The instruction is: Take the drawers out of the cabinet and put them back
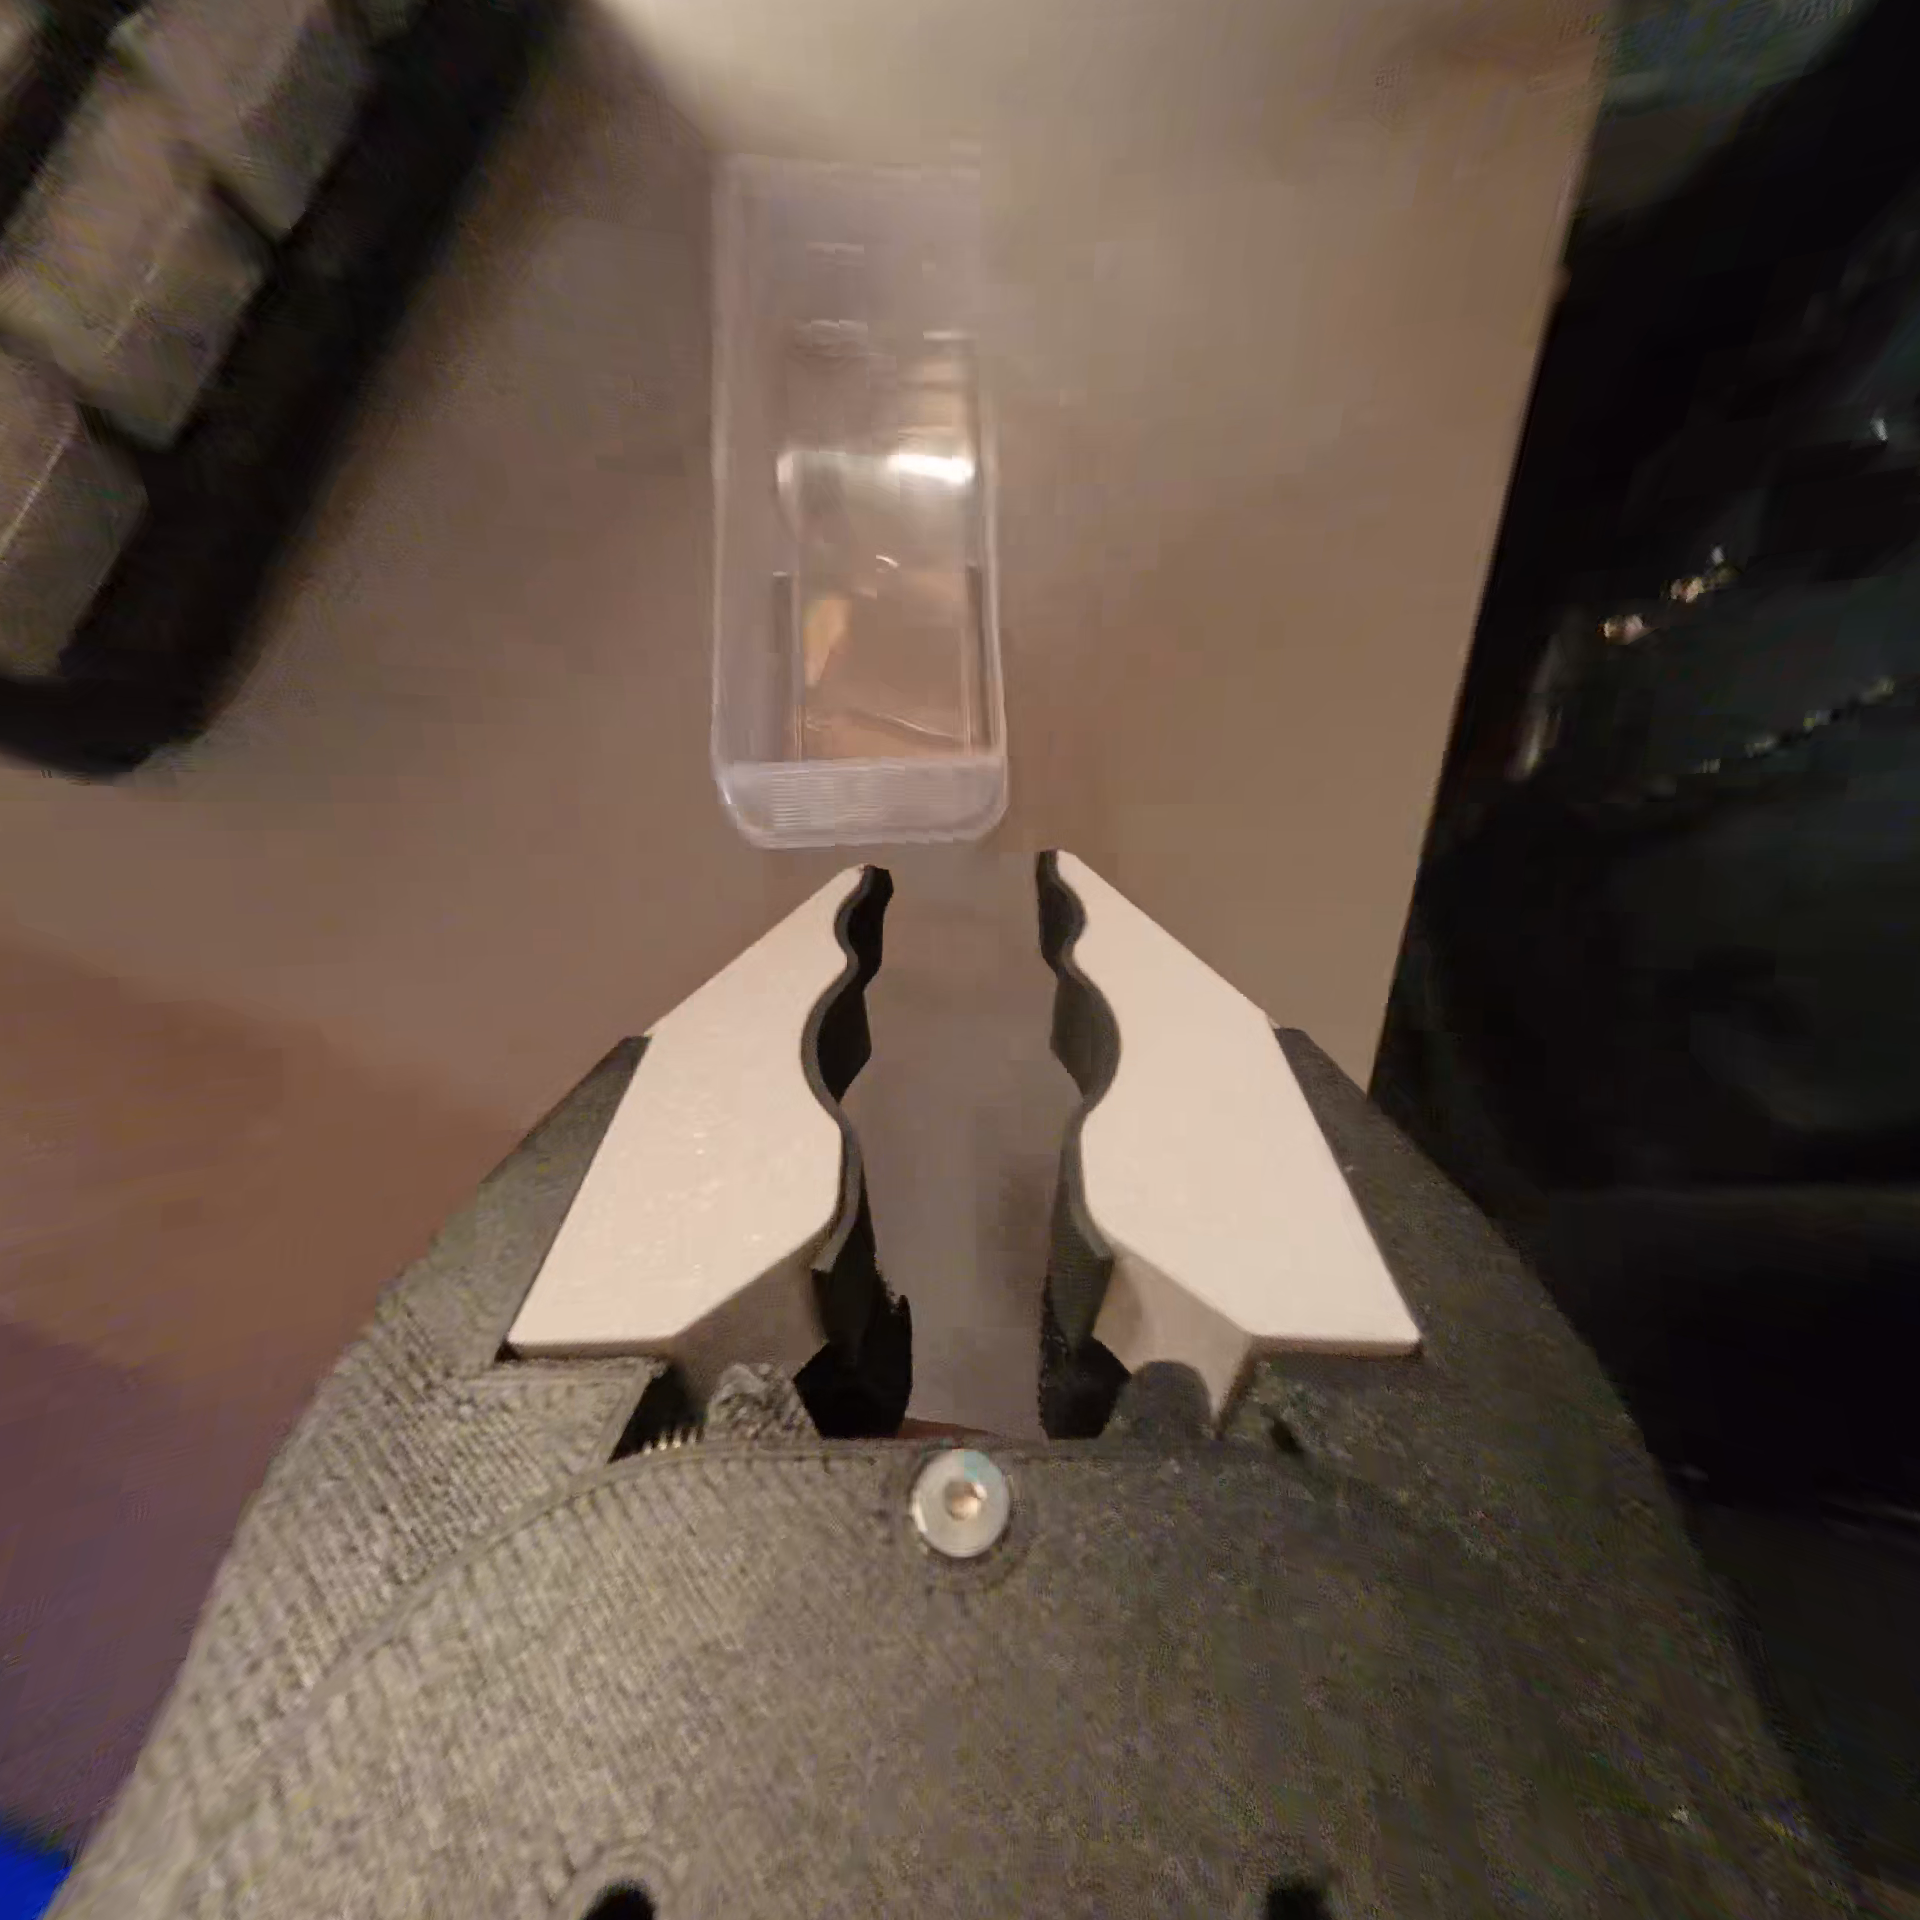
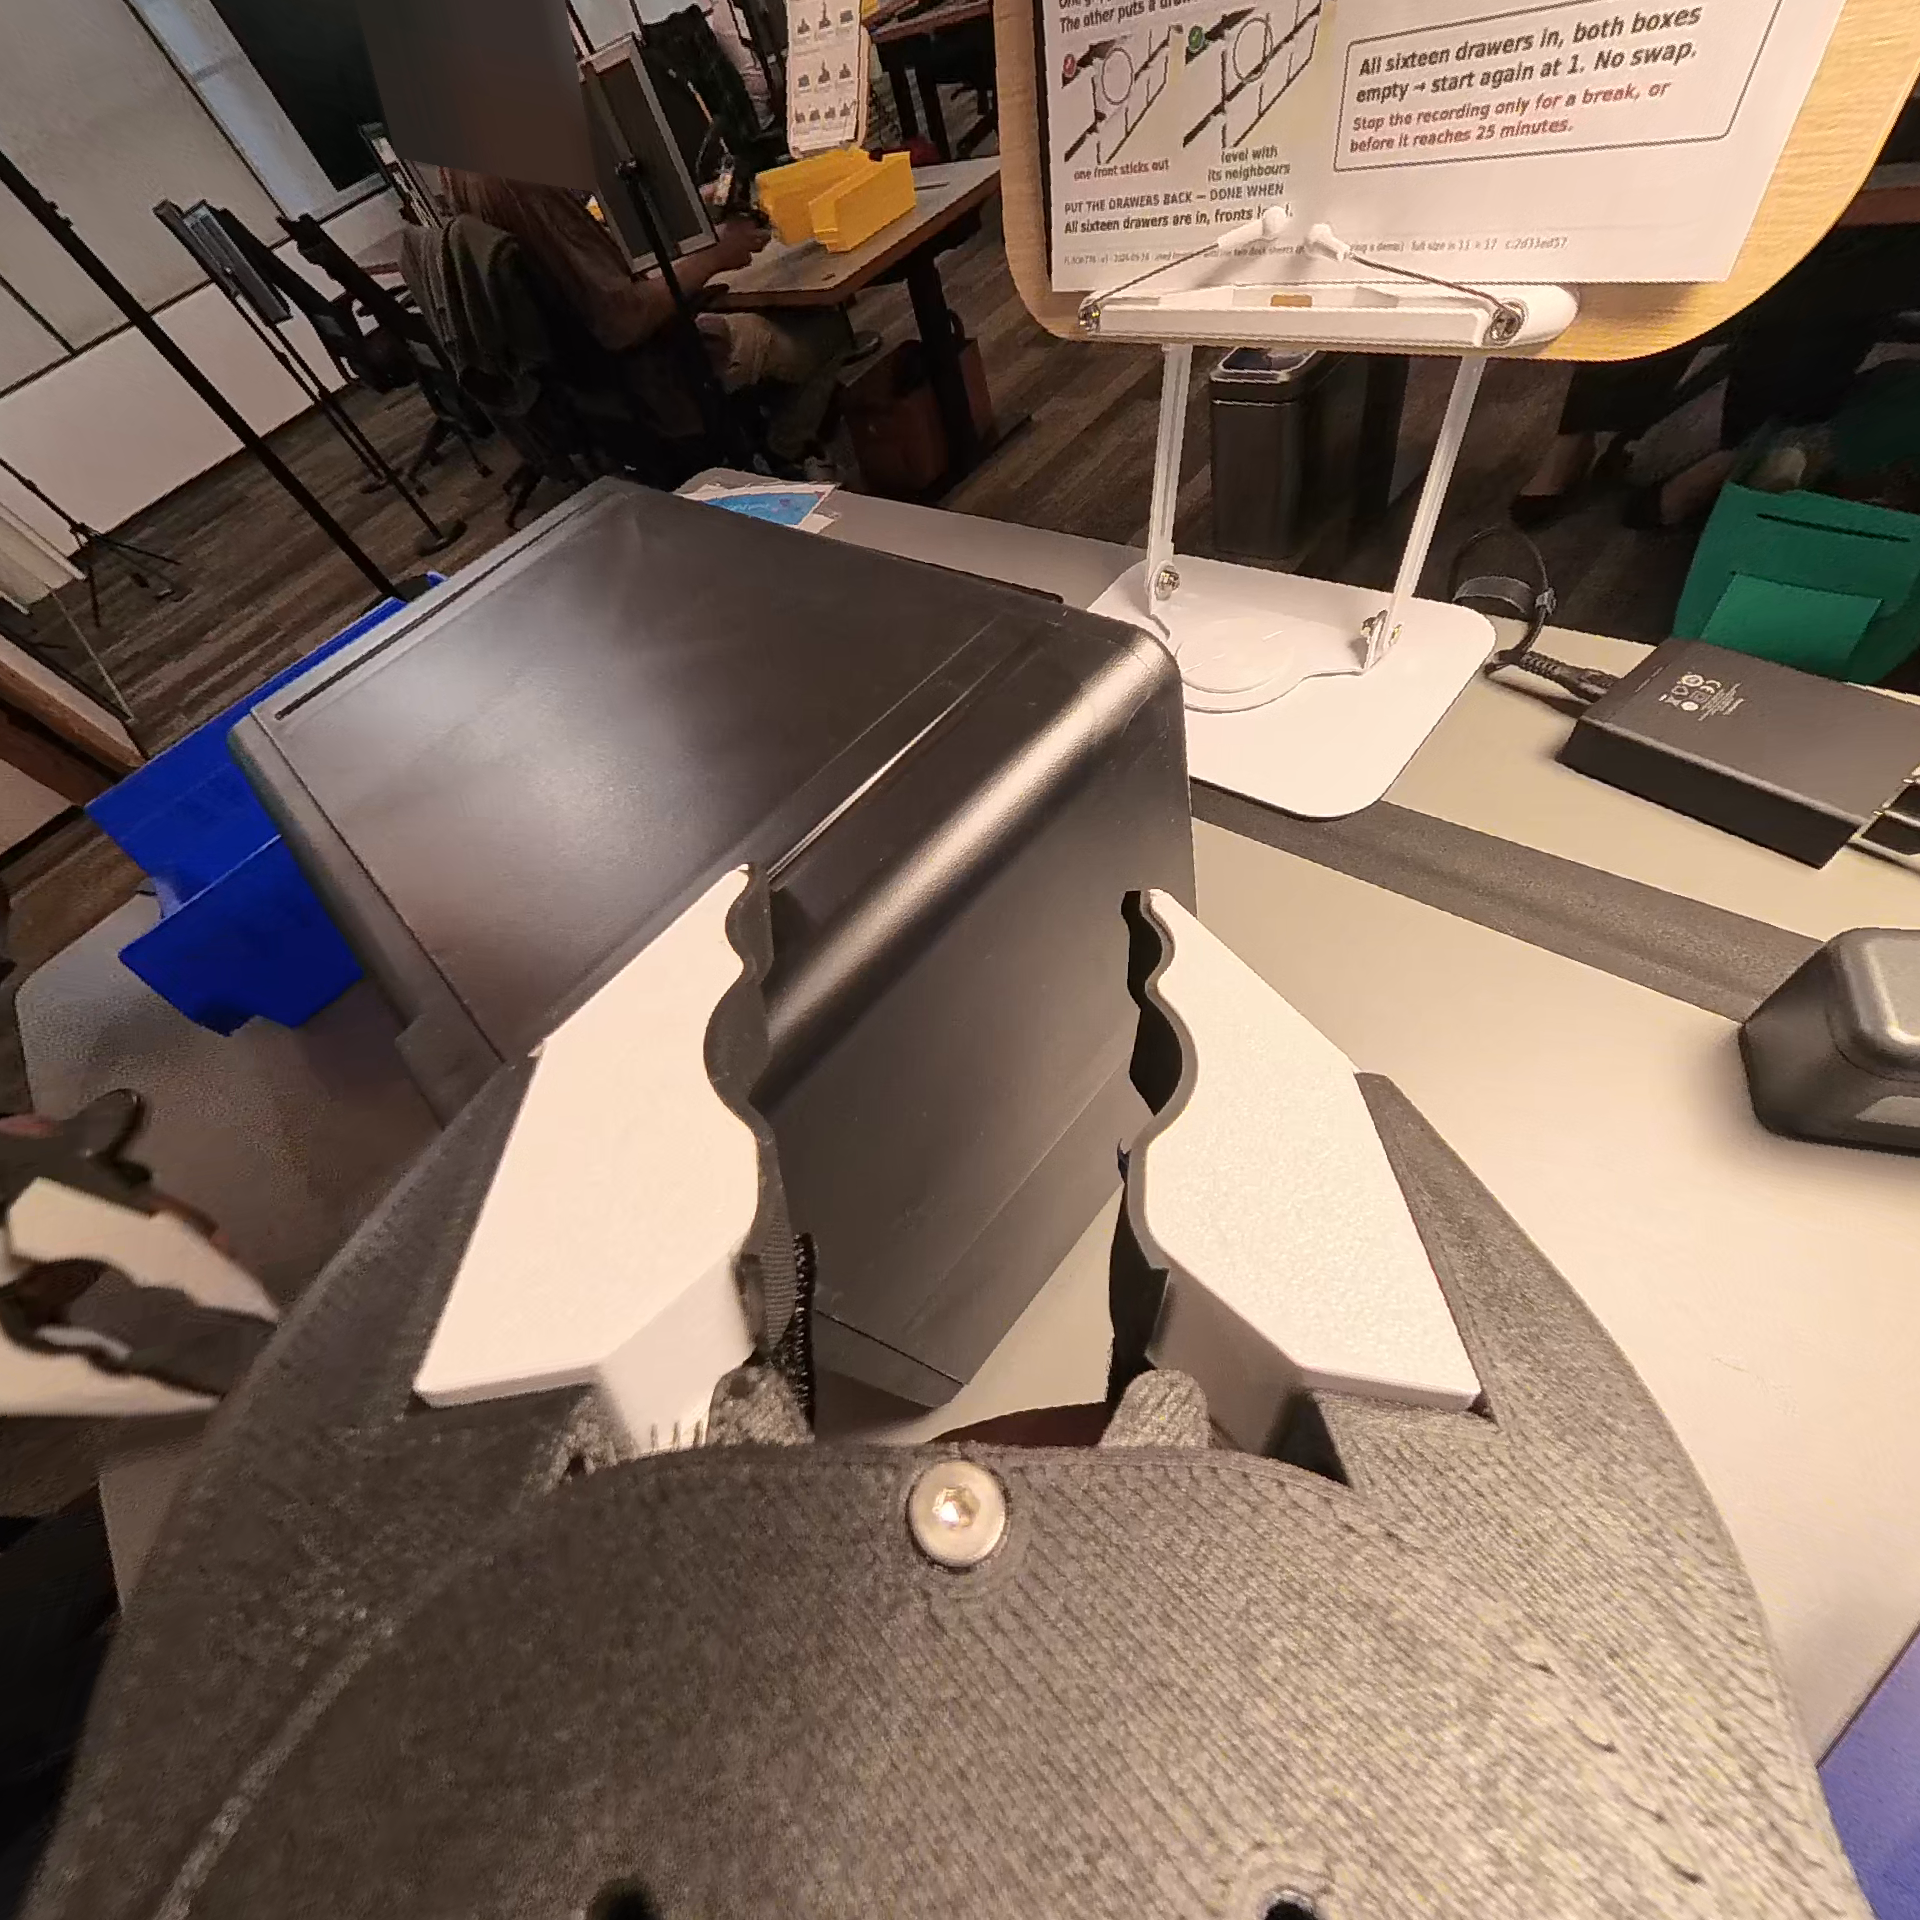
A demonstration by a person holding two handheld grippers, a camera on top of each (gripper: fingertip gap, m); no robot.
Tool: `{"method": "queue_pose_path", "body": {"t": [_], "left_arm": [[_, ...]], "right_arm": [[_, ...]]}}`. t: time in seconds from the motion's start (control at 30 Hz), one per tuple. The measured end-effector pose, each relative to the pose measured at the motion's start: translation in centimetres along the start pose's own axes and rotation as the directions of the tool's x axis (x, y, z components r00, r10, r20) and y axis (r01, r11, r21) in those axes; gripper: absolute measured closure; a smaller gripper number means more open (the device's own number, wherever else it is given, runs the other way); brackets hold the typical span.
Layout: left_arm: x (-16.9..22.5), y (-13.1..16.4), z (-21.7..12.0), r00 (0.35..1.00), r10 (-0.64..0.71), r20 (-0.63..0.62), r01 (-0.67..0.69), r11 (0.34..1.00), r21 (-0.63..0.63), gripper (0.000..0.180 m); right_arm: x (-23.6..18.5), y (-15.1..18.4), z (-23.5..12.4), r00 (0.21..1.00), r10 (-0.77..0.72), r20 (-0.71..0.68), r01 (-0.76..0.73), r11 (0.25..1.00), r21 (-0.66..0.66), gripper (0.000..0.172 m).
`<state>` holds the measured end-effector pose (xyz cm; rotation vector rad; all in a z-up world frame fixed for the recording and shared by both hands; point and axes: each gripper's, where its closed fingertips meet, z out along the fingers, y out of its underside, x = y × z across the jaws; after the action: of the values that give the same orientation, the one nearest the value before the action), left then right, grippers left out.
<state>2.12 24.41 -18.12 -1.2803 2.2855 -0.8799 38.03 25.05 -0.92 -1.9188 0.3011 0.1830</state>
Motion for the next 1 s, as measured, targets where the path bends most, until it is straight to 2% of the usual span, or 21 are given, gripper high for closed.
{"method": "queue_pose_path", "body": {"t": [0.13,0.2,0.3,0.47,0.5,0.53,0.6,0.7,0.77,0.9,1.0], "left_arm": [[1.0,-1.4,0.2,0.969,0.245,0.038,-0.246,0.969,0.012,0.131],[1.9,-2.4,0.1,0.923,0.385,0.023,-0.385,0.921,0.049,0.117],[2.5,-3.0,0.6,0.846,0.532,0.003,-0.532,0.846,0.031,0.116],[2.6,-2.3,3.4,0.747,0.663,-0.046,-0.664,0.743,-0.079,0.124],[2.1,-1.9,4.1,0.725,0.688,-0.038,-0.687,0.717,-0.121,0.13],[1.4,-1.7,4.6,0.702,0.712,-0.018,-0.705,0.692,-0.156,0.148],[0.9,-1.8,5.1,0.678,0.735,0.004,-0.722,0.667,-0.184,0.159],[1.0,-2.5,5.0,0.686,0.728,0.018,-0.716,0.678,-0.166,0.164],[0.8,-3.4,4.4,0.715,0.698,0.041,-0.686,0.711,-0.153,0.164],[0.1,-6.1,1.9,0.759,0.646,0.082,-0.641,0.763,-0.083,0.165],[-0.3,-8.2,0.1,0.786,0.614,0.067,-0.614,0.789,-0.024,0.165]], "right_arm": [[0.0,0.0,0.0,1.0,0.0,-0.001,0.0,1.0,0.001,0.101],[0.0,0.0,0.0,1.0,-0.002,-0.001,0.002,1.0,0.0,0.101],[-0.1,0.0,-0.1,1.0,-0.005,-0.001,0.005,1.0,0.0,0.101],[-0.1,0.0,-0.1,1.0,-0.008,-0.001,0.008,1.0,-0.001,0.101],[-0.1,0.0,-0.1,1.0,-0.008,0.0,0.008,1.0,-0.002,0.101],[-0.2,0.0,-0.1,1.0,-0.01,0.0,0.01,1.0,-0.002,0.101],[-0.2,0.0,-0.2,1.0,-0.014,0.002,0.014,1.0,-0.003,0.101],[-0.2,0.0,-0.3,1.0,-0.014,0.004,0.014,1.0,-0.002,0.101],[-0.3,0.0,-0.2,1.0,-0.014,0.005,0.014,1.0,-0.004,0.101],[-0.5,0.0,-0.1,1.0,-0.014,0.012,0.014,1.0,-0.002,0.101],[-0.5,0.0,-0.1,1.0,-0.013,0.01,0.013,1.0,-0.002,0.101]]}}
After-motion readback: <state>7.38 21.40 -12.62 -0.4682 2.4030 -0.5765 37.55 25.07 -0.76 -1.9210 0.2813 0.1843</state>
